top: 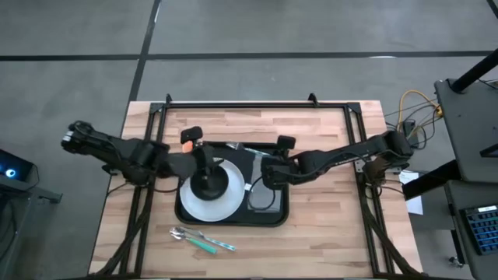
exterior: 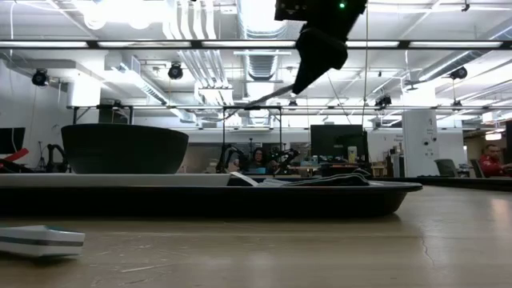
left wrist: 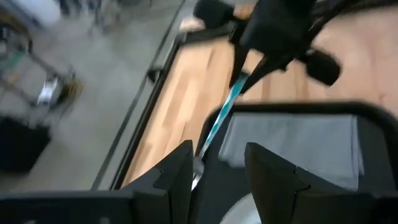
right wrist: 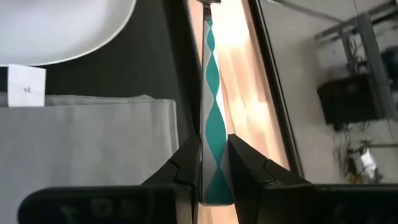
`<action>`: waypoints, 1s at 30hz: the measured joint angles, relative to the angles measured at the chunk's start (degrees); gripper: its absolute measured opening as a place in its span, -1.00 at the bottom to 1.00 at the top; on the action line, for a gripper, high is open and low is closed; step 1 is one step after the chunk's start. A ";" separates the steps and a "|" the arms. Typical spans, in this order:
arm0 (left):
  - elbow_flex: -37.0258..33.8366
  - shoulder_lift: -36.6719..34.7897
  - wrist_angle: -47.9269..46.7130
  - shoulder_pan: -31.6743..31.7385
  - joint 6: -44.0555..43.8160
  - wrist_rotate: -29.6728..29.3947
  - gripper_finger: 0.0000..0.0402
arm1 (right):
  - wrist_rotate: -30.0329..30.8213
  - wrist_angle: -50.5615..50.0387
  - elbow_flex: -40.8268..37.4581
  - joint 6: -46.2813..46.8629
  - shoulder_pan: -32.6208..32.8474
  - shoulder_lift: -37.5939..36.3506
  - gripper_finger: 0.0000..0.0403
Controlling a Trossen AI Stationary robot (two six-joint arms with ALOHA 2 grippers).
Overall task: Set up tray
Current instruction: Put the green fork on the gray napkin
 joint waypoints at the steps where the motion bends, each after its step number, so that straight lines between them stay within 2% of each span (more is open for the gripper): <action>1: -2.95 -1.80 4.11 0.00 2.18 0.70 -0.37 | -0.02 -0.07 -0.75 1.15 0.00 -0.65 -0.78; 6: -16.52 -9.58 24.19 0.00 8.89 5.20 -0.37 | 0.11 0.07 -4.68 7.45 0.00 -3.56 -0.78; 11: -27.17 -14.42 41.26 0.00 13.39 14.67 -0.37 | 0.15 0.08 -7.68 13.33 0.18 -5.39 -0.78; 13: -30.25 -15.32 44.02 -0.03 14.32 16.60 -0.37 | 0.45 0.12 -8.45 15.69 0.37 -5.54 -0.78; 18: -37.10 -16.63 48.66 0.02 14.38 16.85 -0.37 | 3.49 0.16 -10.19 22.89 1.32 -5.54 -0.78; 23: -42.56 -17.53 55.03 0.00 15.78 18.22 -0.37 | 4.00 0.40 -11.06 30.68 2.17 -5.52 -0.78; 27: -46.83 -21.67 58.09 -0.05 17.15 19.90 -0.37 | 3.94 0.47 -11.47 36.83 2.80 -5.52 -0.78; 30: -50.11 -26.38 59.10 -0.26 17.58 23.47 -0.37 | 3.88 0.52 -12.01 42.36 3.69 -5.50 -0.78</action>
